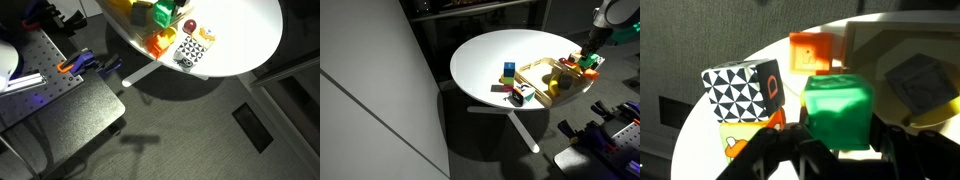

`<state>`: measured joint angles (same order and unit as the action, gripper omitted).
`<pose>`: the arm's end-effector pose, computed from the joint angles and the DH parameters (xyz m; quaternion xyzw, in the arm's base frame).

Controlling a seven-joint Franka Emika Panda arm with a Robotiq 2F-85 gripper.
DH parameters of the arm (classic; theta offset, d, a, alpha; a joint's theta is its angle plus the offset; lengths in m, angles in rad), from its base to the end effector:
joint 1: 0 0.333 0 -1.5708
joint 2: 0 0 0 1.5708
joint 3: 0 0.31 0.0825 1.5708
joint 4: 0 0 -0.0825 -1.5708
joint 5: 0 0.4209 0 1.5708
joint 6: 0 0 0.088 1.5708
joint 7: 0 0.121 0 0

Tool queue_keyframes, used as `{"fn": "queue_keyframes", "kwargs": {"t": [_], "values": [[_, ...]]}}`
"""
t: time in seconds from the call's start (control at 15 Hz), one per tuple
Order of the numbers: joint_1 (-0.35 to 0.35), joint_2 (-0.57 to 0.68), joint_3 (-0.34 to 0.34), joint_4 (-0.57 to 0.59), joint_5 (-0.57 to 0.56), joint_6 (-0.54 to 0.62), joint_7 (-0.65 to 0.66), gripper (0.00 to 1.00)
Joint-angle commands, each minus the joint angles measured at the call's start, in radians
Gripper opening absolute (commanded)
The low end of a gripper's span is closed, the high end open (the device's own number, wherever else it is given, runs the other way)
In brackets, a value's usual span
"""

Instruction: Put the green block in the crate

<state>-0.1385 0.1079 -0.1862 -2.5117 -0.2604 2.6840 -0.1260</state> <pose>0.4676 -0.1528 0.1939 0.9968 0.0166 0.0151 0.0763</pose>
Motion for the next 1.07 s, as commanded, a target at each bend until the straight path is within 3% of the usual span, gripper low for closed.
{"fn": "queue_keyframes", "kwargs": {"t": [0.0,0.33,0.4,0.47,0.67,1.0], "values": [[0.019,0.004,0.032,0.026,0.010,-0.010,0.004,0.29],[0.048,0.069,0.067,0.074,0.014,0.015,0.015,0.29],[0.052,0.079,0.070,0.081,0.013,0.014,0.020,0.79],[0.055,0.087,0.073,0.088,0.014,0.014,0.020,0.81],[0.061,0.093,0.068,0.092,0.000,0.027,0.026,1.00],[0.057,0.031,0.070,0.069,0.019,-0.035,0.011,1.00]]}}
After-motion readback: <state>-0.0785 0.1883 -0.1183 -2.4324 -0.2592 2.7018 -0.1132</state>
